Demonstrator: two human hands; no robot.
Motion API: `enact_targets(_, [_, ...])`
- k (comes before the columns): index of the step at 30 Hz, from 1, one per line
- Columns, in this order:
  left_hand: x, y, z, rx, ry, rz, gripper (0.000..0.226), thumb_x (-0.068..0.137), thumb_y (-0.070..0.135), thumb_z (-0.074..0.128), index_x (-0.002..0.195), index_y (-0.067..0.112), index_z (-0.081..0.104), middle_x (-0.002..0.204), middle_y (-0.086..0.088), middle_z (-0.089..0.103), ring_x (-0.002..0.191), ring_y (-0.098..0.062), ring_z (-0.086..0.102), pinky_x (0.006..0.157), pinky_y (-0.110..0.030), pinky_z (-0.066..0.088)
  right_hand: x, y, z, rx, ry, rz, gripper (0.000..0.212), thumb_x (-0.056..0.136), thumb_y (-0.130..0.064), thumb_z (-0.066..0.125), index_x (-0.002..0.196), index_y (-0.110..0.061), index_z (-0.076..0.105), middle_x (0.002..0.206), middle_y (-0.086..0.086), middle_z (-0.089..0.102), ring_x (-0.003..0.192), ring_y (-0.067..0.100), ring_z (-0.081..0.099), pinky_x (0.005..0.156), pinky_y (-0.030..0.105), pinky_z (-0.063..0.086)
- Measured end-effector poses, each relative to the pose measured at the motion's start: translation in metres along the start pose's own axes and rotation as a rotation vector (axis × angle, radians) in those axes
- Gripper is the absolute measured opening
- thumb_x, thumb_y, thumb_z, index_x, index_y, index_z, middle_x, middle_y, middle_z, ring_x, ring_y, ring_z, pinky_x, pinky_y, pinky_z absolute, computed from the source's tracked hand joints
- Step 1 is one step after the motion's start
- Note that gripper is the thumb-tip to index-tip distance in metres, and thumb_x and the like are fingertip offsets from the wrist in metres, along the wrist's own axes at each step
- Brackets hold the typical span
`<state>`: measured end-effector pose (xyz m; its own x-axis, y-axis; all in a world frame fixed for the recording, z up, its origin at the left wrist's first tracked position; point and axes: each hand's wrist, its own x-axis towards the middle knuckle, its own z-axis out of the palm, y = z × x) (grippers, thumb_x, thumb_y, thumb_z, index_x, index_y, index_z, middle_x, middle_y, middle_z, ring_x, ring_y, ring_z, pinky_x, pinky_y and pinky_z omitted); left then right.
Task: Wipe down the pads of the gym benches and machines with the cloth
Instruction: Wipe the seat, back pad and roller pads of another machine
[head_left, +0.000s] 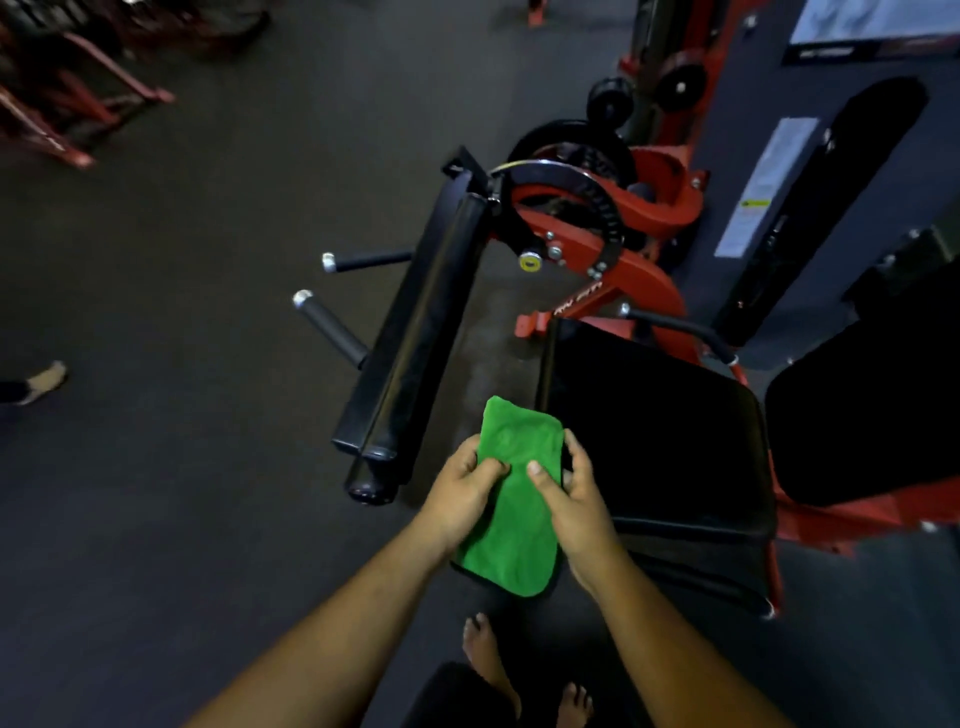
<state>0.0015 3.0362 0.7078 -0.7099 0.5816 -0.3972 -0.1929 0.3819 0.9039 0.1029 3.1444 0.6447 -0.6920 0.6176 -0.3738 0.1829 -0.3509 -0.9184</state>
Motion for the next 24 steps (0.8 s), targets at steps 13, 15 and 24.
enact_targets(13, [0.05,0.011,-0.14,0.71,0.431,0.278,0.06,0.091,0.056,0.033,0.116,0.019,0.071,0.134,0.004,0.06,0.13,-0.021,0.048,0.104,-0.044,0.036,0.027,-0.021,0.177,-0.483,-0.046,-0.317,0.084,0.087,-0.07,0.034,0.16,-0.037,0.009,0.171,0.01,0.003,0.157,0.025,0.011,0.12,0.028,0.014])
enact_targets(15, [0.068,0.005,-0.155,0.638,0.313,0.325,0.055,0.094,0.046,0.033,0.129,0.02,0.067,0.15,0.006,0.05,0.141,-0.014,0.041,0.115,-0.041,0.027,0.031,-0.002,0.194,-0.52,0.038,-0.355,0.07,0.09,-0.069,0.026,0.156,-0.05,0.009,0.171,0.0,0.0,0.155,0.023,0.013,0.117,0.025,0.015])
enact_targets(24, [0.113,-0.004,-0.15,0.471,0.118,0.341,0.064,0.097,0.045,0.028,0.156,0.022,0.035,0.16,0.007,0.037,0.147,-0.002,0.027,0.127,-0.043,0.011,0.092,-0.026,0.195,-0.424,0.057,-0.268,0.064,0.1,-0.044,0.048,0.155,-0.053,0.014,0.171,0.004,-0.004,0.157,0.022,0.006,0.124,0.035,0.012])
